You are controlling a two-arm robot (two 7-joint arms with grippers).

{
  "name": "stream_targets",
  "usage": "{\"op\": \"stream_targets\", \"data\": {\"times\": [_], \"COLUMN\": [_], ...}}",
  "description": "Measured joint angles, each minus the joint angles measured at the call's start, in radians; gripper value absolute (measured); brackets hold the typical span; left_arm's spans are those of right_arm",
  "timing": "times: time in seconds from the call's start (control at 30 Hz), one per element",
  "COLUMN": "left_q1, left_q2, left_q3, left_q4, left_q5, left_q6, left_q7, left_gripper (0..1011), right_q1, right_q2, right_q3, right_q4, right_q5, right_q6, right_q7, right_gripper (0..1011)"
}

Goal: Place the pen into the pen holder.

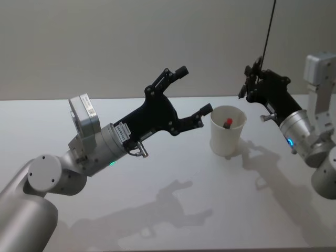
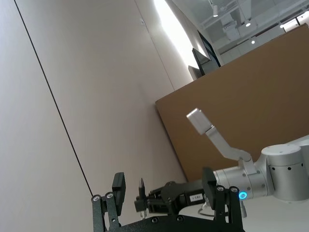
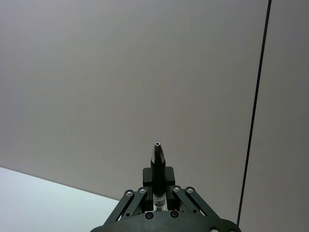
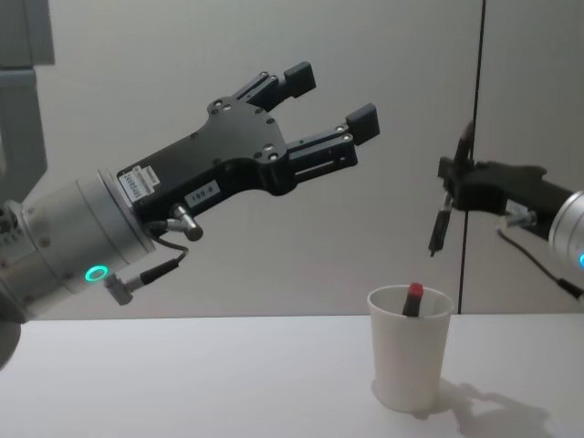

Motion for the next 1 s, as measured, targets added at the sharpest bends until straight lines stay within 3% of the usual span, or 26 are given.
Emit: {"op": "stream_targets", "data": {"times": [0.43, 0.87, 1.0], "left_q1": [0.000, 0.000, 0.000], "left_q2": [0.000, 0.000, 0.000], "left_q3": [0.000, 0.000, 0.000], "left_q4": [0.000, 0.000, 0.000], "left_q5": [0.000, 0.000, 0.000], "left_q6": [0.000, 0.000, 0.000], "left_q7": [0.000, 0.000, 0.000], "left_gripper": [1004, 1004, 1004], "right_q1": [0.035, 0.053, 0.056], "right_q2": [-0.022, -0.033, -0.035], "right_q3": [-0.009, -0.012, -0.012], "right_q4": [0.082, 0.124, 0.131], "right_q5": [-0.006, -0.004, -0.002], "right_q6": [0.038, 0.052, 0.054], "right_q7": [0.029, 0.051, 0.055], "right_gripper": [126, 497, 667]}}
